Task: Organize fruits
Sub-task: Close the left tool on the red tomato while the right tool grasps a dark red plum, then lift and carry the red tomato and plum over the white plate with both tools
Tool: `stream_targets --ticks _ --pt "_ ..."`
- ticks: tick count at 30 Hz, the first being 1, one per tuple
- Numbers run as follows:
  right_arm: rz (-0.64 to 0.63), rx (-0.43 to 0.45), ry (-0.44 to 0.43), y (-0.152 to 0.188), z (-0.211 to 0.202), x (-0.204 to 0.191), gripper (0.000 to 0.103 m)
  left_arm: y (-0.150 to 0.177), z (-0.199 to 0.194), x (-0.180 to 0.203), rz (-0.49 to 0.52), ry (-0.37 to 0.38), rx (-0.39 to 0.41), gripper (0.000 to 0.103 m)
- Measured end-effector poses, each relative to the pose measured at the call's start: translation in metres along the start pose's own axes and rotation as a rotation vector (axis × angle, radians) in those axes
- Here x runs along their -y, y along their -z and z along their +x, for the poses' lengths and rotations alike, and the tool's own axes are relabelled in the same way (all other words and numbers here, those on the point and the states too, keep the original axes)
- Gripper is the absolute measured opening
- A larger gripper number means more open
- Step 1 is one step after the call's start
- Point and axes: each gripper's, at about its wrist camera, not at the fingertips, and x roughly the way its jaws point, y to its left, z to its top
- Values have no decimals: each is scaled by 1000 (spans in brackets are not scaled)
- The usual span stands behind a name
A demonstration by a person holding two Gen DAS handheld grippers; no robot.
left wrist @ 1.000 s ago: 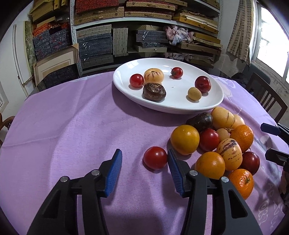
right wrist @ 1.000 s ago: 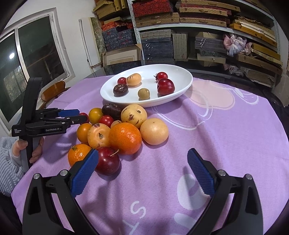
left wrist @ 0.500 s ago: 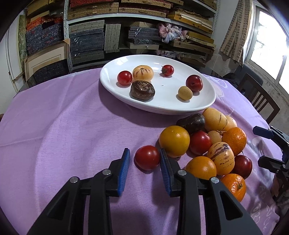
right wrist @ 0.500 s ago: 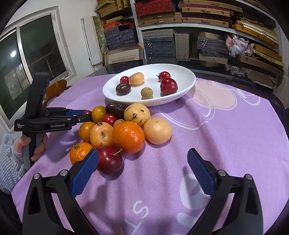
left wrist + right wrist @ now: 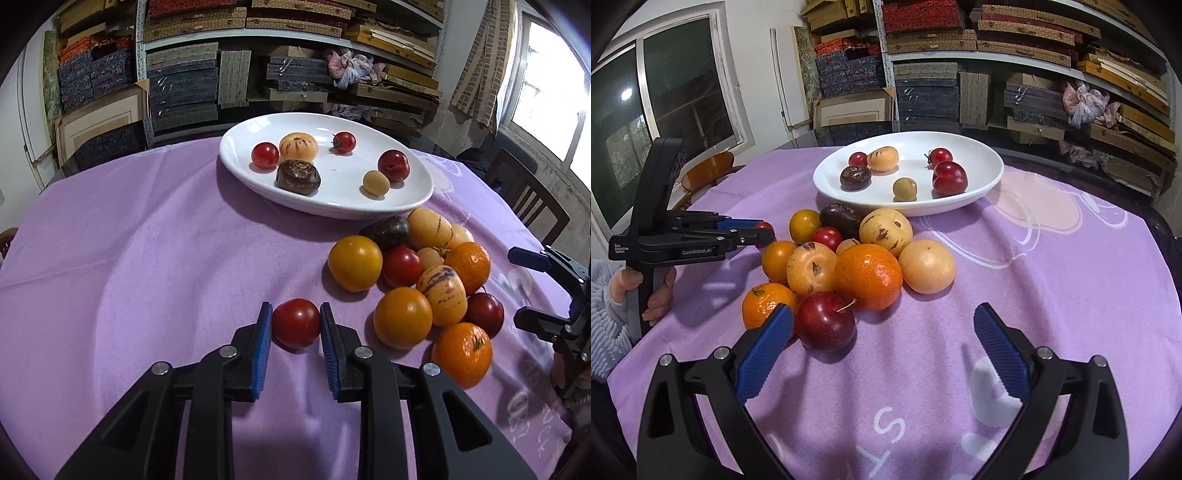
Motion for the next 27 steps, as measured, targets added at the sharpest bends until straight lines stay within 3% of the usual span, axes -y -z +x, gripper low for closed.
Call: stream_targets --ticks 5,6,8,14,18,20,27 --pt "-39 -30 -6 -2 7 -9 96 25 -23 -11 -22 -13 1 26" --pt "-41 -39 -11 -2 8 -10 93 30 -25 -14 -30 -17 3 26" --pt "-49 -68 -24 -2 13 -13 76 36 -24 -17 -42 -19 4 26" --pt "-60 -113 -36 -5 27 -22 70 39 -26 -17 -39 -3 11 26" --pt "-72 -144 -44 -4 33 -27 57 40 -26 -19 -39 3 13 26" --pt "-80 -153 -59 -4 34 -30 40 39 -26 -20 -42 8 12 26" --pt "-106 -146 -55 1 21 -38 40 37 -29 -20 -62 28 14 26"
